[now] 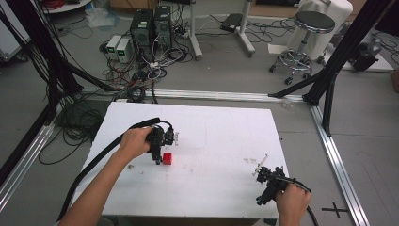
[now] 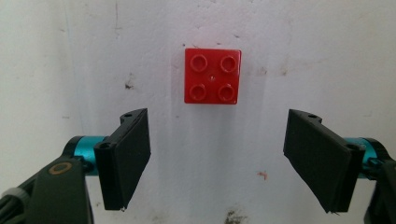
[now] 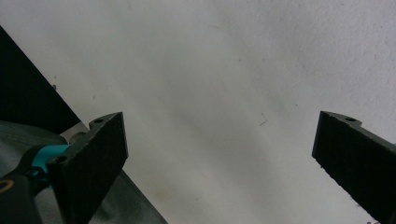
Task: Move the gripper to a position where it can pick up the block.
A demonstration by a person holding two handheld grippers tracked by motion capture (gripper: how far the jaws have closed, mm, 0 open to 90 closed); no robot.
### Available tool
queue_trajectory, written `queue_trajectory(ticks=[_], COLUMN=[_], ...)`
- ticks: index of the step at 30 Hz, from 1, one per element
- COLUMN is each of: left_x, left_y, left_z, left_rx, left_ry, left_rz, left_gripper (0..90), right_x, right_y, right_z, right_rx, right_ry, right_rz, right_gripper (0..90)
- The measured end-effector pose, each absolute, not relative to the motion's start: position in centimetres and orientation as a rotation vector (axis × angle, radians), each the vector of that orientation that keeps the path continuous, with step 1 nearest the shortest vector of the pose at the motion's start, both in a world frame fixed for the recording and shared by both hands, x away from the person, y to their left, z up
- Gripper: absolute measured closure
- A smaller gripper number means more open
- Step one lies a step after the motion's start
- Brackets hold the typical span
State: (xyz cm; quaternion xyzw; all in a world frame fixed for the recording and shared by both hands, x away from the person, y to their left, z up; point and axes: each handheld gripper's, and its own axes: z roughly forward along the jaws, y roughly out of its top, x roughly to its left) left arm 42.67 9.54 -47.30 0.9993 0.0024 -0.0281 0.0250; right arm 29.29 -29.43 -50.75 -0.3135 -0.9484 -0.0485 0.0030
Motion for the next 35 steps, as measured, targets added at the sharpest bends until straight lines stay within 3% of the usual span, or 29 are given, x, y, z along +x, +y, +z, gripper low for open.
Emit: queue_trajectory(ticks=[21, 35], left_x=[42.7, 42.7], left_y=[7.8, 7.7], left_z=[-50.6, -50.7], left_rx=[3.085, 3.093], left_ry=[-0.066, -0.090], left_rz=[-0.088, -0.119], left_gripper=[23.3, 23.3], right_x=[29.4, 29.3], right_y=[-29.3, -29.3], right_z=[-51.0, -50.9], right_rx=[-0.967, -0.977], right_ry=[-2.968, -2.966], right_rz=[-0.140, -0.143], right_gripper=[2.6, 2.5])
